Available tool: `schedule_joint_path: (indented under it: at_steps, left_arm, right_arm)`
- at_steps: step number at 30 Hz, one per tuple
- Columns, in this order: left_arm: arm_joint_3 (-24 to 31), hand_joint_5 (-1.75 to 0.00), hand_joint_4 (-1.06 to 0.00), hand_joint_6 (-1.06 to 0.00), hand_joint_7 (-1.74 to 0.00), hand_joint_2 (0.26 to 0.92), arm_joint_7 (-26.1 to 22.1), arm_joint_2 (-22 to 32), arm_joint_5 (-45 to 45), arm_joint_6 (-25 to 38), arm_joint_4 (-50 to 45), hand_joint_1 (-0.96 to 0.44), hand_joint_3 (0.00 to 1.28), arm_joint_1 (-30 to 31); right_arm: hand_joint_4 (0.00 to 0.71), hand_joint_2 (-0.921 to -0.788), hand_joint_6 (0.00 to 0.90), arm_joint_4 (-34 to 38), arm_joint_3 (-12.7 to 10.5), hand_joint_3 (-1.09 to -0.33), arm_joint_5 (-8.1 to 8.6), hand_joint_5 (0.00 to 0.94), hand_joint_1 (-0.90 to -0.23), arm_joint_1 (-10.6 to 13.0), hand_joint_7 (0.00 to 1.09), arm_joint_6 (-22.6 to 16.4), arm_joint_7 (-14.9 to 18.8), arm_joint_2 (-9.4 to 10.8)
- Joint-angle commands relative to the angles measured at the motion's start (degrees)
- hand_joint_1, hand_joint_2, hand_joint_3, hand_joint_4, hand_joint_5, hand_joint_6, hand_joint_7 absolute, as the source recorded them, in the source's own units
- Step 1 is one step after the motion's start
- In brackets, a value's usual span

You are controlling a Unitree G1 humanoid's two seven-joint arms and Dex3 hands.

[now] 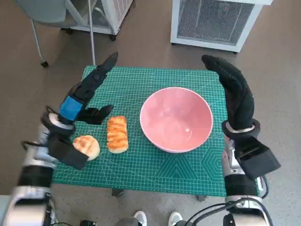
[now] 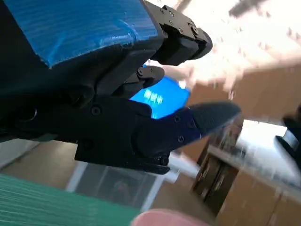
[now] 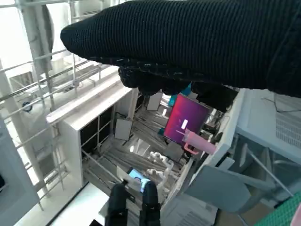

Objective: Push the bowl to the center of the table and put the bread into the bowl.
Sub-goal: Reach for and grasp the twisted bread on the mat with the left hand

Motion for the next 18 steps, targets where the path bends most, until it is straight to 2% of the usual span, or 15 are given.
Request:
schedule_joint_path:
  at_steps: [1, 4, 8, 9, 10, 18]
  left_arm:
    - [-2.00, -0.01, -0.17, -0.28, -0.02, 0.921, -5.45, 4.99, 0.25, -2.79, 3.09, -0.73, 0.23, -3.80]
    - [-3.64, -0.01, -0.18, -0.31, -0.03, 0.915, -9.51, 7.70, 0.58, -4.18, 3.99, -0.71, 0.11, -5.84]
    - [-5.25, -0.01, -0.20, -0.33, -0.03, 0.895, -13.34, 9.82, 0.62, -5.72, 4.76, -0.69, 0.04, -7.77]
    - [-5.75, -0.02, -0.23, -0.37, -0.05, 0.859, -14.04, 10.41, 1.16, -6.27, 4.87, -0.69, 0.03, -8.35]
    - [-6.54, -0.02, -0.23, -0.37, -0.05, 0.854, -14.81, 11.21, 2.37, -7.02, 5.01, -0.68, 0.03, -9.20]
    - [-11.16, -0.02, -0.25, -0.38, -0.05, 0.827, -15.83, 13.92, 11.55, -9.49, 5.03, -0.62, 0.01, -13.58]
  right_arm:
    - [0.268, -0.921, -0.001, -0.32, 0.22, -0.790, -0.93, 0.013, -0.692, 1.59, 0.65, 1.50, -0.46, -0.24]
    - [0.268, -0.921, -0.001, -0.70, 0.14, -0.791, -0.92, 0.012, -0.690, 1.66, 0.65, 2.12, -0.58, -0.25]
    - [0.267, -0.921, -0.001, -1.39, 0.09, -0.792, -1.05, 0.012, -0.686, 1.77, 0.65, 2.85, -0.86, -0.24]
    - [0.266, -0.921, -0.001, -1.66, 0.09, -0.793, -1.13, 0.011, -0.684, 1.85, 0.65, 3.04, -0.97, -0.25]
    - [0.266, -0.921, -0.001, -2.00, 0.09, -0.794, -1.25, 0.011, -0.683, 1.93, 0.65, 3.28, -1.14, -0.25]
    - [0.266, -0.921, -0.001, -3.76, 0.23, -0.796, -2.08, 0.011, -0.687, 2.38, 0.65, 4.36, -2.14, -0.29]
